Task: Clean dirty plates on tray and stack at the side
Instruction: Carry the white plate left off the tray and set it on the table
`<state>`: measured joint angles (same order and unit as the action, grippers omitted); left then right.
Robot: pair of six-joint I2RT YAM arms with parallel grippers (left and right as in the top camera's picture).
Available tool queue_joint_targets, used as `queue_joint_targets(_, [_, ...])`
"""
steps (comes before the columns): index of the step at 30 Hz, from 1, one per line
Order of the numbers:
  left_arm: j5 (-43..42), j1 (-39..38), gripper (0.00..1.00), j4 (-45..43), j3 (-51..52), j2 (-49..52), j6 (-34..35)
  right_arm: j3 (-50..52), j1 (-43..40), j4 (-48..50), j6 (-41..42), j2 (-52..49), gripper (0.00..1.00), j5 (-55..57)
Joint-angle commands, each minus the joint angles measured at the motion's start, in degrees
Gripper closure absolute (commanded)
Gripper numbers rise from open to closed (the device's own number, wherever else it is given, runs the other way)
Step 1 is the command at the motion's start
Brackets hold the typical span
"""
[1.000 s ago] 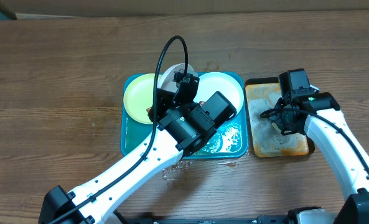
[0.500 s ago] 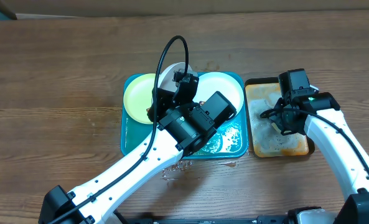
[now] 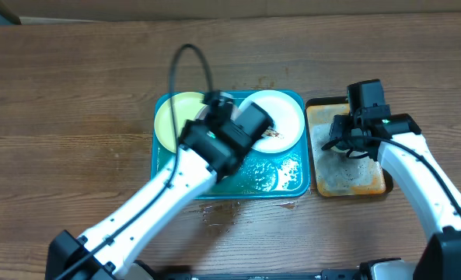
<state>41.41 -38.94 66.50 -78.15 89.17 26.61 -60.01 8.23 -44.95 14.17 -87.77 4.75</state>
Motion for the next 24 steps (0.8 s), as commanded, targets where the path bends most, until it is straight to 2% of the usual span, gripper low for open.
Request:
queue_joint_targets(1, [-12.0,5.9,0.96,0.9,0.3,0.2,3.4,-1.1,-0.3,0.3,-4.9,-3.2,0.96,-1.9])
queue_joint_targets(13, [-28.0,28.4,0.96,0.9,0.3,-1.2,0.6,-1.1,-0.6,0.7,-4.8,-16.1,0.96,-1.9])
queue_joint_targets(16, [-29.4,35.3,0.96,0.4,0.3,-1.2,-1.8,-1.1,-0.6,0.8,-4.1,-17.7,0.79,-1.9])
queue_joint_targets(18, [-29.5,38.8,0.96,0.0,0.3,-1.2,-2.3,-1.1,-0.6,1.1,-3.7,-18.0,0.76,-2.1])
queue_joint_targets(24, [-33.9,50.3,0.96,-2.8,0.3,-1.2,-3.7,-1.1,-0.6,1.4,-3.7,-18.0,0.79,-2.1])
